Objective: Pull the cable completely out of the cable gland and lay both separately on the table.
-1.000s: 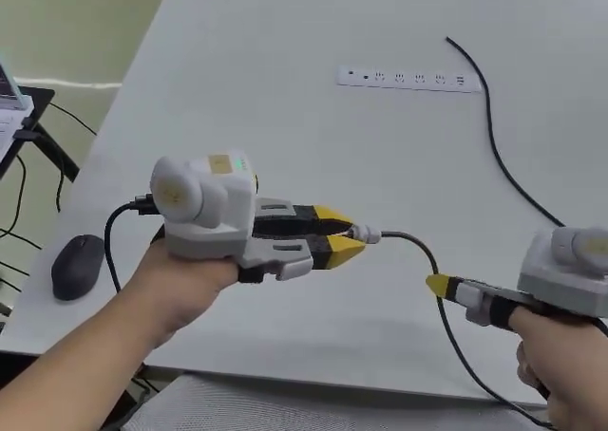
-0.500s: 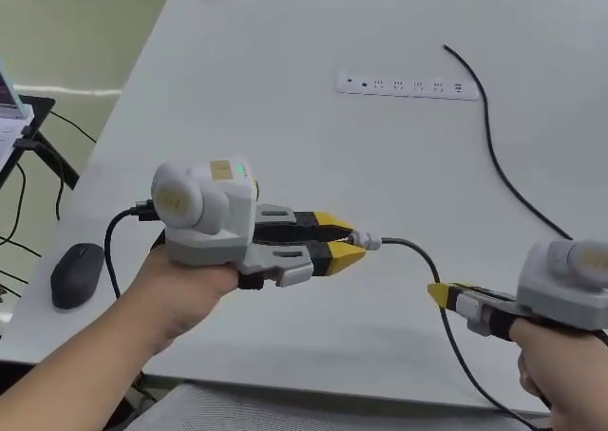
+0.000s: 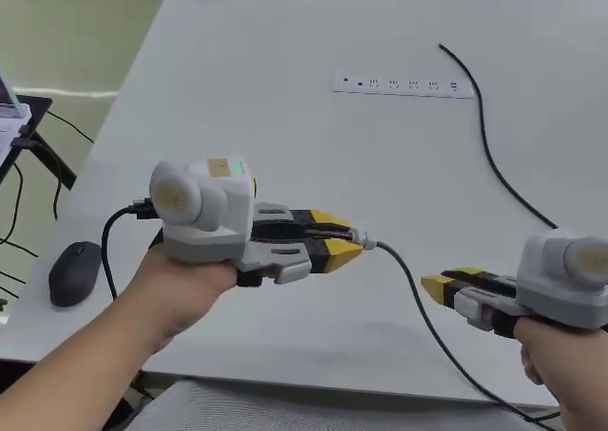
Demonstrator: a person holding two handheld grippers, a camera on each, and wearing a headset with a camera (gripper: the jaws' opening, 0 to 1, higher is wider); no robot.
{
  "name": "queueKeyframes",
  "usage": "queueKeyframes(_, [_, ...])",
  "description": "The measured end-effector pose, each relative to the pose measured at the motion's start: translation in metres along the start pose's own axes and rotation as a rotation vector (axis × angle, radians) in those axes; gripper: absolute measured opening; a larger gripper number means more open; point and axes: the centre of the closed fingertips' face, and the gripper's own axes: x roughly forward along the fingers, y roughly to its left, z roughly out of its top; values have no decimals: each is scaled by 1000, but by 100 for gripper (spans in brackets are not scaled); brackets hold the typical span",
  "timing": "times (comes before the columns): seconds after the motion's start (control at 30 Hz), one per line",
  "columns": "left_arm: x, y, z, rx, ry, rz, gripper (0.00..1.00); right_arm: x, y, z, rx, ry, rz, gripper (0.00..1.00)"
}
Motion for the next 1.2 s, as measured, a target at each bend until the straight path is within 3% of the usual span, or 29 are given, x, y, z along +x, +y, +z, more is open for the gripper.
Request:
queueKeyframes(0.17, [-1, 0, -4, -5, 8, 3, 15, -4, 31, 29, -346, -35, 57, 23])
queueKeyframes(0.27, [-1, -1, -5, -9, 10, 3, 15, 0, 55, 38, -477, -49, 104, 24])
queueKeyframes(0.37, [-1, -2, -5, -12, 9, 4, 15, 9, 65, 35, -590, -14, 100, 25])
queueKeyframes(0.4, [-1, -2, -5, -13, 10, 5, 15, 11, 69, 39, -625, -35, 96, 24])
queueKeyframes(0.6, [-1, -3, -5, -16, 7, 8, 15, 20, 82, 41, -667, -39, 136, 15])
queueKeyframes(0.83, [-2, -4, -7, -21, 8, 10, 15, 19, 83, 39, -660, -47, 145, 2])
queueKeyframes(1.2, [-2, -6, -7, -36, -10, 18, 15, 21, 85, 35, -647, -43, 163, 0])
